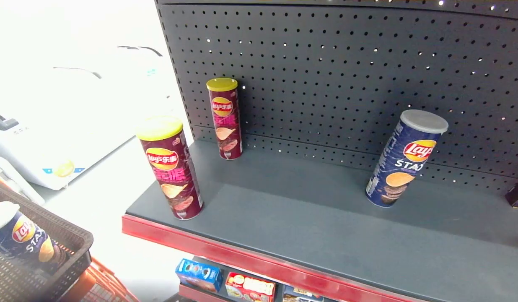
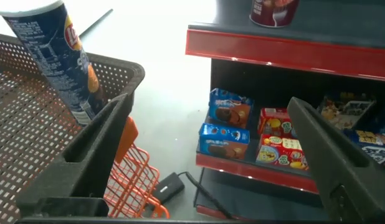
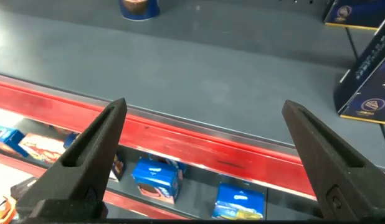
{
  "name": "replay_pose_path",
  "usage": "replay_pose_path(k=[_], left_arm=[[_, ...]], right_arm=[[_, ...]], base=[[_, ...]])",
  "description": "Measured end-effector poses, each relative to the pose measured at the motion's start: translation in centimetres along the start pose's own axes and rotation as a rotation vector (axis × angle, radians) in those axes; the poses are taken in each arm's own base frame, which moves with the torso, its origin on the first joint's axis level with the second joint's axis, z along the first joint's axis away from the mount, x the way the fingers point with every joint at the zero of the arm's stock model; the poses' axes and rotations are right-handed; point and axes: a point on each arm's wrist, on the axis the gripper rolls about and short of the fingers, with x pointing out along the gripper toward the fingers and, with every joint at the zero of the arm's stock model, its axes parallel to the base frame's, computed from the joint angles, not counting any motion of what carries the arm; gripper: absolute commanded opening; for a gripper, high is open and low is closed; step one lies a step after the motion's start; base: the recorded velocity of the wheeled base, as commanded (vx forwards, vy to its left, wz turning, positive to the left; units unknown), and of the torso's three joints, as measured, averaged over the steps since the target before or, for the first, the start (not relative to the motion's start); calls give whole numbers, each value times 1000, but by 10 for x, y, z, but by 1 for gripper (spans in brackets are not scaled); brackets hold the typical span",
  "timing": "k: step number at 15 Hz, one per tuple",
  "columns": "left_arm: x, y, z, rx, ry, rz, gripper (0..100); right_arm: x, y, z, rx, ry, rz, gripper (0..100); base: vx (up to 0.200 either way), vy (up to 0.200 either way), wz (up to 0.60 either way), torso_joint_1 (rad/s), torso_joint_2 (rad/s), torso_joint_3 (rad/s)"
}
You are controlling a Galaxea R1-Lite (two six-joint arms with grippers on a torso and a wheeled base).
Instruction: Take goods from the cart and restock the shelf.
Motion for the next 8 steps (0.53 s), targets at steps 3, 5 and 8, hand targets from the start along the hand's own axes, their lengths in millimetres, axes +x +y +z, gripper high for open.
replay_pose_path(k=[3, 5, 8], left_arm=[[0, 0, 0, -1, 0, 0, 100], [0, 0, 0, -2, 0, 0, 100], [0, 0, 0, -2, 0, -2, 100]], right_arm=[[0, 0, 0, 0, 0, 0, 100], [0, 0, 0, 0, 0, 0, 100], [0, 0, 0, 0, 0, -1, 100]], base=[[0, 0, 0, 0, 0, 0], [0, 0, 0, 0, 0, 0], [0, 0, 0, 0, 0, 0]])
